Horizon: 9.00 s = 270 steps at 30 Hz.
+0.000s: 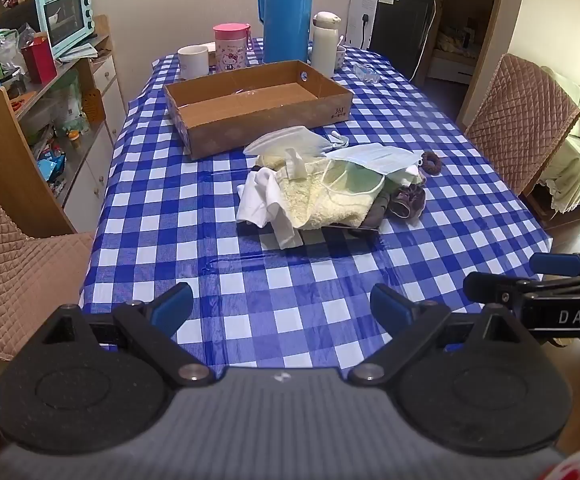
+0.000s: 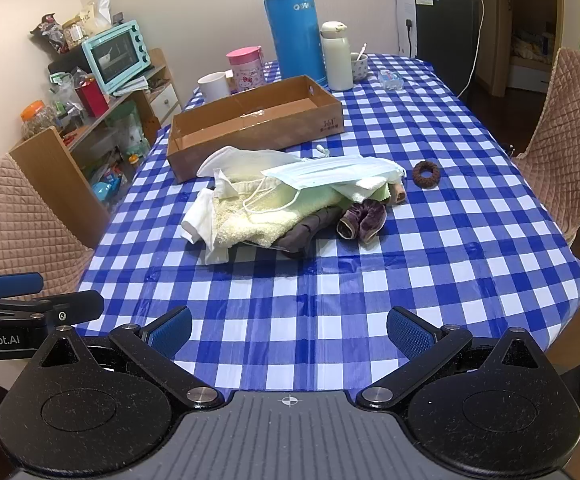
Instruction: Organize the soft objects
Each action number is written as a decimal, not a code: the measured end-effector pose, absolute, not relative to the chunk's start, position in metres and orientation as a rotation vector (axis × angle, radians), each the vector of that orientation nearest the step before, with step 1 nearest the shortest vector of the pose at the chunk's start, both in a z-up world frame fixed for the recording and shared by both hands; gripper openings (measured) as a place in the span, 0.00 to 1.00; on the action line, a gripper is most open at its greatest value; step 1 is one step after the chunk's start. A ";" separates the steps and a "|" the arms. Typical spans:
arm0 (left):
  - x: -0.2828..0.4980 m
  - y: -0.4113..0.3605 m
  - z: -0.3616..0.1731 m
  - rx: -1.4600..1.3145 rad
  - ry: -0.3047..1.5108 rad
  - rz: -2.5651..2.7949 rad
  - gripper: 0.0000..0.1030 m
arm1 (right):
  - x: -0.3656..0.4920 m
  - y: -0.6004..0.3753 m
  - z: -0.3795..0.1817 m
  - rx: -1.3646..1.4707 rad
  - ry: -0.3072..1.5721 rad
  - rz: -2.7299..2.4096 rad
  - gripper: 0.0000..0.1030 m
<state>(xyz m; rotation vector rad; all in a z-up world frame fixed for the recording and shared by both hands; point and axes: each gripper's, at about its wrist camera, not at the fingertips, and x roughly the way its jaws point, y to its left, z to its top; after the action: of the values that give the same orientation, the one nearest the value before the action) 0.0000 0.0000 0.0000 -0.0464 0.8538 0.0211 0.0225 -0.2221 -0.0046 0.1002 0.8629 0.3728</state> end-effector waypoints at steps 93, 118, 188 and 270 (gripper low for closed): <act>0.178 -0.029 -0.053 0.020 0.880 0.102 0.81 | 0.257 -0.292 -0.104 0.881 1.006 0.412 0.22; 0.241 -0.014 -0.078 0.349 0.841 -0.177 0.29 | 0.261 -0.288 -0.019 0.625 0.811 0.310 0.01; 0.329 0.150 -0.065 0.001 0.823 0.011 0.34 | 0.432 -0.094 -0.061 0.289 0.874 0.404 0.65; 0.169 -0.048 -0.073 0.212 0.940 -0.391 0.72 | 0.152 -0.281 -0.061 0.279 1.025 0.245 0.65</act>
<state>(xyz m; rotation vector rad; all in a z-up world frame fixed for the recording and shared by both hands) 0.1686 -0.0476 -0.0728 0.2115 0.9400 -0.3909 0.1523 -0.2809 -0.0613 0.2794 1.0252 0.2445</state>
